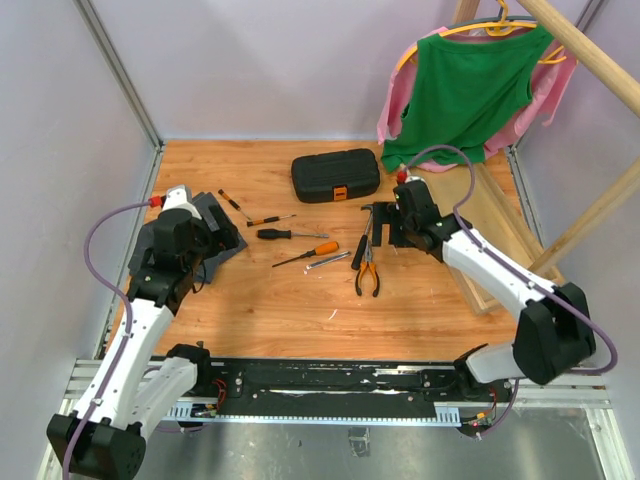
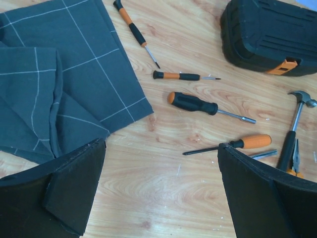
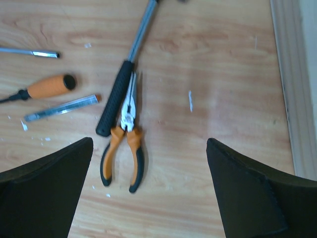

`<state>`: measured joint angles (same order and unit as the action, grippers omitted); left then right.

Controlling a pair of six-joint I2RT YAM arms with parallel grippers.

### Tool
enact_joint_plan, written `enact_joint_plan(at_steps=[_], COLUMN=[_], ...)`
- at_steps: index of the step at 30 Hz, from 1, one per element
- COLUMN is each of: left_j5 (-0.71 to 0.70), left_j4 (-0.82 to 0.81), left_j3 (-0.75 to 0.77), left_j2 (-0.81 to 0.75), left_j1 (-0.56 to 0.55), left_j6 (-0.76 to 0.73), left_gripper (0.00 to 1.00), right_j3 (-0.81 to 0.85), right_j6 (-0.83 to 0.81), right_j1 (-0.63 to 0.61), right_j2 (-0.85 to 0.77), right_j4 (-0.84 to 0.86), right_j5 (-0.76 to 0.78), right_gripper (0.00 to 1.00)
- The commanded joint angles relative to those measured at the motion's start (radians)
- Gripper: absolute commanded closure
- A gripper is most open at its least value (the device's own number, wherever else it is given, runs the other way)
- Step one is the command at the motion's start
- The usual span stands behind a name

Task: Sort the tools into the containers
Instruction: Move the storage box to the center of the board.

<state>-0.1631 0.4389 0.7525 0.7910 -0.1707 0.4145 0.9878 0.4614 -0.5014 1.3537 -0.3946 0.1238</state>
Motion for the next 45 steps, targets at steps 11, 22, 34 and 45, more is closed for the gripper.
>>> enact_joint_plan(at_steps=[11, 22, 34, 45], left_j5=[-0.011, 0.064, 0.083, 0.153], left_j4=[0.009, -0.02, -0.033, -0.057], left_j3=[0.036, -0.002, -0.011, -0.008], left_j2=[0.097, -0.003, 0.024, 0.05], left_j1=[0.01, 0.01, 0.01, 0.01], left_j6=[-0.035, -0.052, -0.065, -0.089], left_gripper=[0.01, 0.01, 0.01, 0.01], right_j3=[0.31, 0.526, 0.741, 1.033], right_j6=[-0.11, -0.125, -0.178, -0.209], right_j1=[-0.001, 0.001, 0.012, 0.041], right_j2=[0.274, 0.457, 0.645, 0.87], right_j4=[0.046, 0.02, 0.025, 0.032], right_j5=[0.025, 0.049, 0.061, 0.034], right_gripper=[0.02, 0.02, 0.02, 0.02])
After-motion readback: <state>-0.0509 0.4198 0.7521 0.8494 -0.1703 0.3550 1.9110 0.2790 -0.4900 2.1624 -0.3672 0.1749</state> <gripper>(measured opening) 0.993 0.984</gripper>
